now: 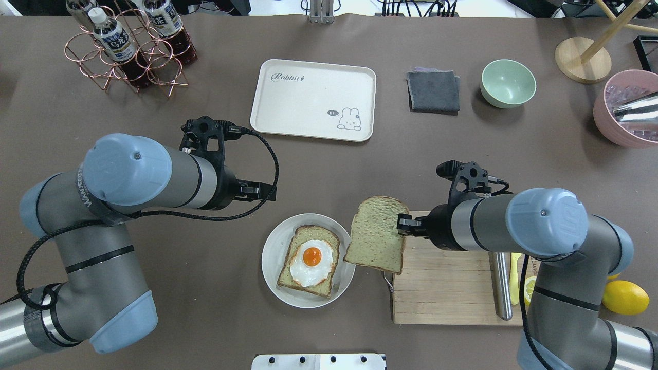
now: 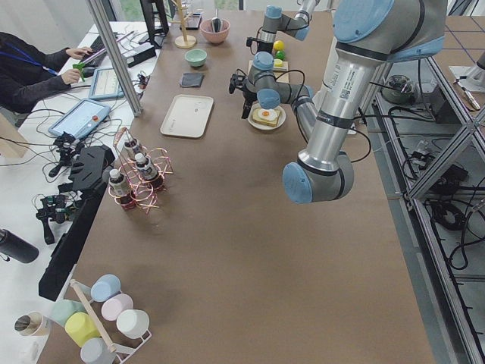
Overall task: Make sandwich and place on tray
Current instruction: 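Carry the bread slice over the egg toast and lower it on top, then open the right gripper and withdraw it toward the ice bowl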
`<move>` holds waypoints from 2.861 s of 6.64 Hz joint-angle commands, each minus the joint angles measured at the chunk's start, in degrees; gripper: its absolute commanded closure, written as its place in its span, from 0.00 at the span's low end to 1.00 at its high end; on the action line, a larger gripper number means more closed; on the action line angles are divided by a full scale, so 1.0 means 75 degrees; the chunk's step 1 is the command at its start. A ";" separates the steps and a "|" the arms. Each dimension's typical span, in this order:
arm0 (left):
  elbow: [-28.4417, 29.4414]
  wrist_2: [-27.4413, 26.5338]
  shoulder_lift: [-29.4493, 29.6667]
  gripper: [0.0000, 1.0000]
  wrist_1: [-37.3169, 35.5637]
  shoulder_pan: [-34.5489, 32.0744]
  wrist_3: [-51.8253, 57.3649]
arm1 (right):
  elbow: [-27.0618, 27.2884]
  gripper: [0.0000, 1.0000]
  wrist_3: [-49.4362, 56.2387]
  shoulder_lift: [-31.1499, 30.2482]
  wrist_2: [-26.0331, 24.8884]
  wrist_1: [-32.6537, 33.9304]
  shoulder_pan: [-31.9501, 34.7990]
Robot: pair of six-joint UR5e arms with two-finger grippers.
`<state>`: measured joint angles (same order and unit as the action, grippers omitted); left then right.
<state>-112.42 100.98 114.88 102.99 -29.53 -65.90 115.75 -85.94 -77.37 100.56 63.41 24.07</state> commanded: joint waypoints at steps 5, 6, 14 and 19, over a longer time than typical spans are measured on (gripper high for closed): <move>-0.0034 0.0446 -0.0610 0.02 0.0190 -0.0480 0.0724 | -0.1217 1.00 -0.0496 0.1878 -0.1162 0.0862 -0.1088; -0.0046 0.0457 -0.0587 0.02 0.0190 -0.0480 0.0712 | -0.1253 1.00 -0.0483 0.1878 -0.1174 0.0862 -0.1135; 0.0036 0.0457 -0.0493 0.02 0.0190 -0.0469 0.0724 | -0.1500 0.01 -0.0344 0.1961 -0.1909 0.0803 -0.1393; 0.0060 0.0387 -0.0400 0.02 0.0167 -0.0352 0.0572 | -0.0351 0.00 0.1198 0.0135 0.1146 0.0885 0.1339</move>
<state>-111.98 104.18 111.60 104.33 -32.44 -61.09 112.45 -81.40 -72.95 99.85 69.90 26.59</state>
